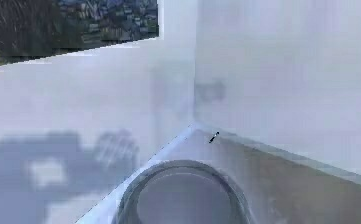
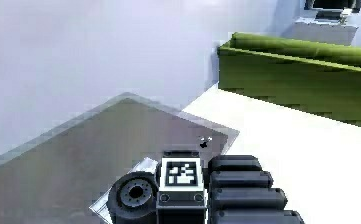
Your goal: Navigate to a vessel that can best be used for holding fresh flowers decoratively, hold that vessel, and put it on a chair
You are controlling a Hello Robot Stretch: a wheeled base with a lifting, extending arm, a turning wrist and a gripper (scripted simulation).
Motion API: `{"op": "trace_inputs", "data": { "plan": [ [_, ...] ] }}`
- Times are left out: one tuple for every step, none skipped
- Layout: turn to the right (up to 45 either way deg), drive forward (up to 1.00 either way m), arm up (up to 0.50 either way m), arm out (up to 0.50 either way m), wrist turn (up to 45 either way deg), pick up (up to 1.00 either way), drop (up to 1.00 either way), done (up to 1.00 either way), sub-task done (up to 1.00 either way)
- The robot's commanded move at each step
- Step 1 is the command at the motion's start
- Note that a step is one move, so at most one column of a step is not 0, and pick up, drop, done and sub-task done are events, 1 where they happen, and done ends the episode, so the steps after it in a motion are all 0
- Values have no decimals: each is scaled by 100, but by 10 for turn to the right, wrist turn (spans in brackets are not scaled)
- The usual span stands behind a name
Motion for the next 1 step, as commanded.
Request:
{"op": "trace_inputs", "data": {
  "plan": [
    [-450, 0, 0, 0, 0, 0, 0, 0, 0]
  ]
}}
